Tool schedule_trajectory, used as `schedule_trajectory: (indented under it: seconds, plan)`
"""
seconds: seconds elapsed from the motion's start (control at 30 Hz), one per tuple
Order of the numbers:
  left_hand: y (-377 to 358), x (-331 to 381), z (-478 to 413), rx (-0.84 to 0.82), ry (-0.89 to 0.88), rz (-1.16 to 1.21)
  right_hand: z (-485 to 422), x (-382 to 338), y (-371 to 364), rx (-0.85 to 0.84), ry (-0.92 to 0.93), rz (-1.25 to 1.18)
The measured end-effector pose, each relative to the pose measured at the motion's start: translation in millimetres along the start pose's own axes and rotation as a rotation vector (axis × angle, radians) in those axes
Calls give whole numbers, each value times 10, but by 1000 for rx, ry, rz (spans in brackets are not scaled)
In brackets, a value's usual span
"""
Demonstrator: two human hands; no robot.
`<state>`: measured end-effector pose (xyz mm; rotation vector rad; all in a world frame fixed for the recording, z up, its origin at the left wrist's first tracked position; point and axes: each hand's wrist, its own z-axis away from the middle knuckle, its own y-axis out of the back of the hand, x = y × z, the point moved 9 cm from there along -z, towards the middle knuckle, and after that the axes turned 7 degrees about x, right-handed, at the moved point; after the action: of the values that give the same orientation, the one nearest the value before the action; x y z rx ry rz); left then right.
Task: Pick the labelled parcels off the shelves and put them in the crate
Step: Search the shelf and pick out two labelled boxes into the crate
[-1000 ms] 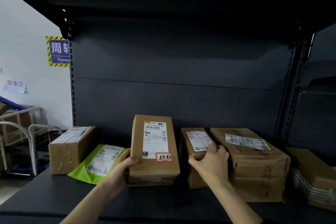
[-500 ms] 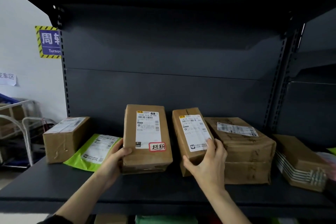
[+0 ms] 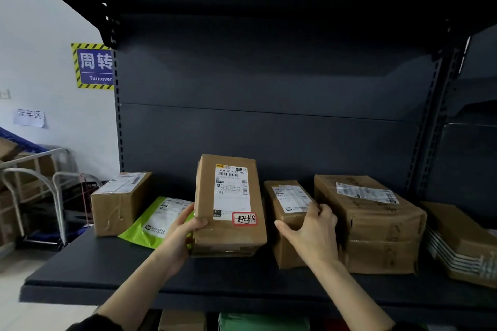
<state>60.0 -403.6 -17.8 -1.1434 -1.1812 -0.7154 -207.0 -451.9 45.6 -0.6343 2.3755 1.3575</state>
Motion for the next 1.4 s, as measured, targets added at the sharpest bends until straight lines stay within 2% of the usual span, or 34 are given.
schedule_trajectory:
  seconds: [0.13,0.37,0.53,0.77,0.9,1.1,1.4]
  plan:
    - [63,17,-33,12,4,-29,43,-45,33,-18,39,84]
    - [79,93,-111,-25,-2,-40,156,-42,281,50,148,139]
    - [-55,354,-134,-78,-90,32,235,53,476,76,183,184]
    - [-446,766,38,-117,-175,95,135,496,869,138,103,219]
    - [-791,837,189,-146,-179,86,9,924,1007,147,2,127]
    - [-1170,879,413,-97,-197,46,-356,1637,1131,145,-119,-12]
    - [-1749,673,1049,93,-202,49,-993,2088,866,-140,-263,-338]
